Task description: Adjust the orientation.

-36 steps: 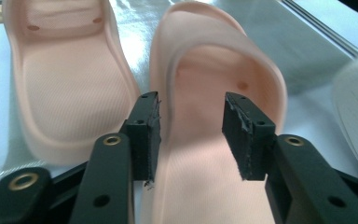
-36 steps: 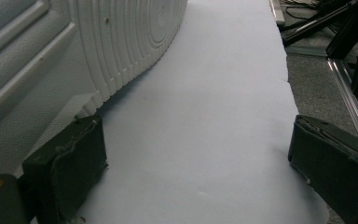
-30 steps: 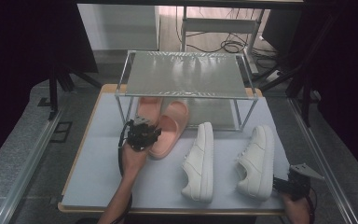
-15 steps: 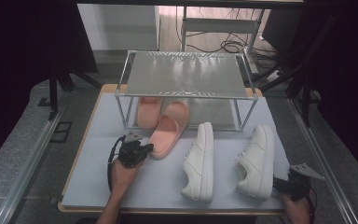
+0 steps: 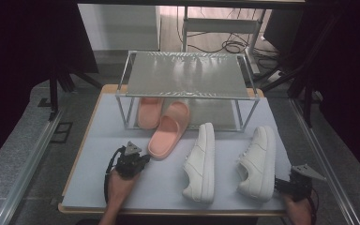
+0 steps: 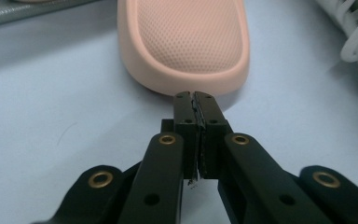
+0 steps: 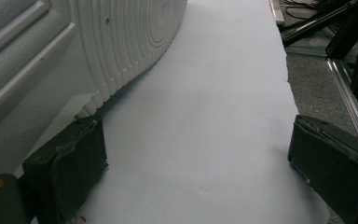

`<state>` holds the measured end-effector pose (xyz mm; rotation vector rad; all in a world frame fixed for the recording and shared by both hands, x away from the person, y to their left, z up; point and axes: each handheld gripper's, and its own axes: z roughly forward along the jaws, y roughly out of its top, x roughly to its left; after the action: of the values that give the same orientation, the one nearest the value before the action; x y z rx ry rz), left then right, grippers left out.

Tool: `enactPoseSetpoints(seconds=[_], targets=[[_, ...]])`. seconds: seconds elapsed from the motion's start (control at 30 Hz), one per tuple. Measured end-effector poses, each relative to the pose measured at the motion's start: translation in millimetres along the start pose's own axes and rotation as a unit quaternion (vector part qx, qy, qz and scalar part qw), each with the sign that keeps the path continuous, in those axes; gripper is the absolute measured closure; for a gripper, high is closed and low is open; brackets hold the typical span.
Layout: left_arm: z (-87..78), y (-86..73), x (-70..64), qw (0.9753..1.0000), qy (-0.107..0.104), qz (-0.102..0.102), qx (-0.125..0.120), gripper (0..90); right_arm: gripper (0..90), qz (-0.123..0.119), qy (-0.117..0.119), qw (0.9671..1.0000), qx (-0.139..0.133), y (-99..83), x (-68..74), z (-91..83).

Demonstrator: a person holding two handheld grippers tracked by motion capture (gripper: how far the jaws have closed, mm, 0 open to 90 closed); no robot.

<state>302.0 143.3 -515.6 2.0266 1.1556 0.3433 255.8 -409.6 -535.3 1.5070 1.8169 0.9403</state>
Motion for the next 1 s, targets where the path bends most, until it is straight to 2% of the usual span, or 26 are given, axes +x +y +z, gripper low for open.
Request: enactPoseSetpoints(seconds=[0.2, 0.57, 0.83, 0.9, 0.93, 0.97, 1.0], targets=[[10.4, 2.1, -2.6, 1.0, -0.006, -0.004, 0.004, 87.1, 4.2, 0.0, 0.0, 1.0, 0.0, 0.0, 0.0, 0.0], [28.0, 17.1, -17.0, 0.9996, -0.023, 0.013, 0.001, 86.5, 4.2, 0.0, 0.0, 1.0, 0.0, 0.0, 0.0, 0.1], [36.0, 32.0, -26.9, 0.9991, -0.034, 0.024, -0.013, 86.3, 4.2, 0.0, 0.0, 1.0, 0.0, 0.0, -0.1, 0.0], [37.3, 35.7, -28.0, 0.9991, -0.034, 0.02, -0.017, 86.3, 4.2, 0.0, 0.0, 1.0, 0.0, 0.0, -0.1, 0.0], [37.7, 37.5, -27.5, 0.9989, -0.035, 0.025, -0.019, 86.3, 4.2, 0.0, 0.0, 1.0, 0.0, 0.0, -0.1, 0.0], [37.6, 38.4, -28.5, 0.999, -0.036, 0.019, -0.02, 86.2, 4.2, 0.0, 0.0, 1.0, 0.0, 0.0, -0.1, 0.0], [37.3, 40.6, -28.9, 0.9988, -0.036, 0.025, -0.022, 86.1, 4.2, 0.0, 0.0, 1.0, 0.0, 0.0, -0.1, 0.0]])
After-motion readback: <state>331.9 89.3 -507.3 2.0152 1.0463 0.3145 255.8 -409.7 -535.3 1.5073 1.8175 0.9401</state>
